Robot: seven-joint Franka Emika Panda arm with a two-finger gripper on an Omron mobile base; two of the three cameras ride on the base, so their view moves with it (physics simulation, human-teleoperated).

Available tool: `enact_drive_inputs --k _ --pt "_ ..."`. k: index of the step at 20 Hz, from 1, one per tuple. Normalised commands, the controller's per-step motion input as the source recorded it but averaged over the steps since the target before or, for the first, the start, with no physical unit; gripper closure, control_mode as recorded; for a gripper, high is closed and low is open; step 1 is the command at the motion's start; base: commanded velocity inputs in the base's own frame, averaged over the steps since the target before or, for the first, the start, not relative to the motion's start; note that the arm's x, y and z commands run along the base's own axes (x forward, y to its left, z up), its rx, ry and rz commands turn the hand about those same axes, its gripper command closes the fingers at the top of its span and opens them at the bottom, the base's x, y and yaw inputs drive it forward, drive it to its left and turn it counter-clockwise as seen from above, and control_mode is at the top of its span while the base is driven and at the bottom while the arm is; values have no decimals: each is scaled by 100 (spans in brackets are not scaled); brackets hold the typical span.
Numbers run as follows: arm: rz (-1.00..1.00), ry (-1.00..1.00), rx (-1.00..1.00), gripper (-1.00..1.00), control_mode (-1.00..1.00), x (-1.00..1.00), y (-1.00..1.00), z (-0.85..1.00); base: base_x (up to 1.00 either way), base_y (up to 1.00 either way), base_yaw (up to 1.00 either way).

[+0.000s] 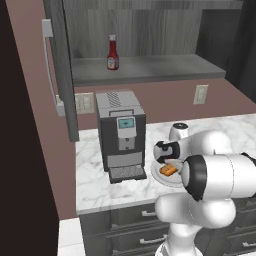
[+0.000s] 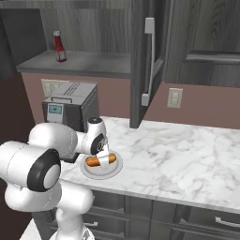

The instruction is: Move the hot dog bun to the plate on the dining table and place the condiment next to that plate. Then navigate to the fridge and take the sausage and place it on the plate as well.

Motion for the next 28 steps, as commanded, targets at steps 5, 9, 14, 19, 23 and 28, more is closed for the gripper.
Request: enact_drive_inputs --k 5,9,14,19,23,28 --pt "0 0 0 -100 -100 0 0 -29 0 0 0" --pt "0 0 0 100 -100 -1 0 -23 0 0 0" --pt "0 -13 0 100 -100 -35 0 -2 0 0 0" --pt "-5 -41 0 100 -100 -74 -1 17 0 0 0" --pt "-5 -48 0 100 -100 -66 1 64 0 0 0" --pt "-4 -41 -1 100 -100 -43 6 91 0 0 0"
